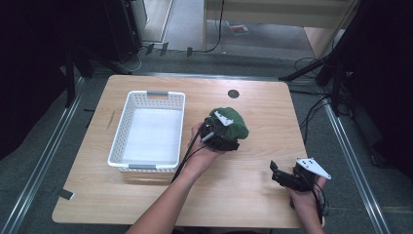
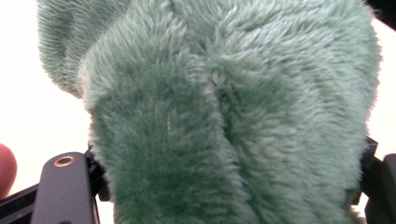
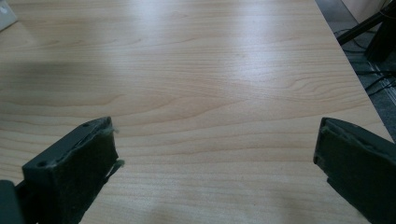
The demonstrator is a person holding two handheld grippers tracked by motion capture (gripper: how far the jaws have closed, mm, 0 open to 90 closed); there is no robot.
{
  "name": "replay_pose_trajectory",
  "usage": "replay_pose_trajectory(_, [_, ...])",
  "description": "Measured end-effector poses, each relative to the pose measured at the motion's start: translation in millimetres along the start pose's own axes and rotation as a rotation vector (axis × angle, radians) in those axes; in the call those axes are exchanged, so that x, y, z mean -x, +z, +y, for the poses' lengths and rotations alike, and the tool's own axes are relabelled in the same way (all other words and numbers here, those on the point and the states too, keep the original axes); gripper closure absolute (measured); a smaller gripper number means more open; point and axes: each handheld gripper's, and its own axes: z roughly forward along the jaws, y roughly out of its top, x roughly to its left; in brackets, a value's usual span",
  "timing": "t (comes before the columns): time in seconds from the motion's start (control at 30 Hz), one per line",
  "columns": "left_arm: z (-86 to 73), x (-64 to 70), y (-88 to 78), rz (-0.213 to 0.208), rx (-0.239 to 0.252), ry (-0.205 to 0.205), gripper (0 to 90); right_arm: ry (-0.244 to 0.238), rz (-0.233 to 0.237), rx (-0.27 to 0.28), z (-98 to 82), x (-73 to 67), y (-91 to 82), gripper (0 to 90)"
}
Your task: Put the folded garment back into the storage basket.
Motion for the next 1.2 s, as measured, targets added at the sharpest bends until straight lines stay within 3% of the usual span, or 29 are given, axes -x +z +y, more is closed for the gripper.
replay_pose_trajectory(0.13, [3.5, -8.7, -18.2, -0.004, 0.025, 0.002, 21.9, 0.002, 0.0, -0.001, 0.0, -0.1, -0.1, 0.0])
replay_pose_trajectory(0.63, [6.6, -39.4, -58.2, 0.0, 0.071, -0.031, 21.9, 0.007, -0.006, -0.005, 0.1, -0.4, 0.0, 0.0])
replay_pose_trajectory(1.2, [-2.4, -92.6, -93.7, 0.076, 0.09, -0.083, 22.0, 0.007, -0.01, -0.004, 0.1, 0.0, 0.4, 0.0])
